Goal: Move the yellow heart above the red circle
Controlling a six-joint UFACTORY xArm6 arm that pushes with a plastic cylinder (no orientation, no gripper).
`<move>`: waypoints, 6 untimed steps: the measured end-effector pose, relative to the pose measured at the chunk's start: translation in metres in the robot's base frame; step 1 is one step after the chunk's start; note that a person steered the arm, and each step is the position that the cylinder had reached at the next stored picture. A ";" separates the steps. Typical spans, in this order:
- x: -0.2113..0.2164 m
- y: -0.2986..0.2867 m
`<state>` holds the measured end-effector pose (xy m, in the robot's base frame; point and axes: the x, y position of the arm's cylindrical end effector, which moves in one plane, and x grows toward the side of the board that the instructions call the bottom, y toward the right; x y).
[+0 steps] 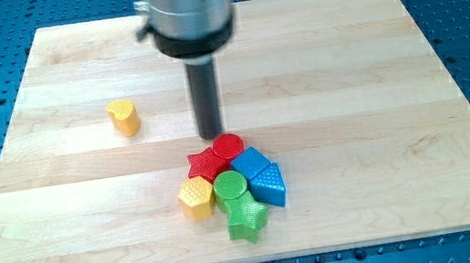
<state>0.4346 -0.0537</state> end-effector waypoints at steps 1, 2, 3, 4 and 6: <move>-0.017 -0.105; -0.024 -0.157; -0.077 -0.163; -0.089 -0.248; 0.032 -0.085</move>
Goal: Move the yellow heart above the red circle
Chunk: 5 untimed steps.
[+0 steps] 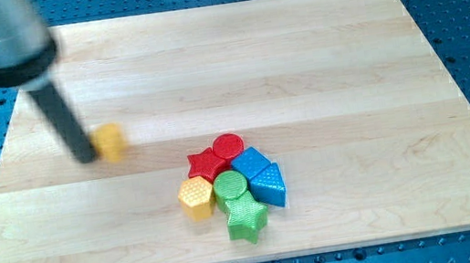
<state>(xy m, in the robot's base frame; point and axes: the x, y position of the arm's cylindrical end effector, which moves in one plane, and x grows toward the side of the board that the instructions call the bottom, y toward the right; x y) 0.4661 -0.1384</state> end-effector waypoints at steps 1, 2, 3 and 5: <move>0.000 -0.027; -0.006 0.020; -0.006 0.058; -0.006 0.078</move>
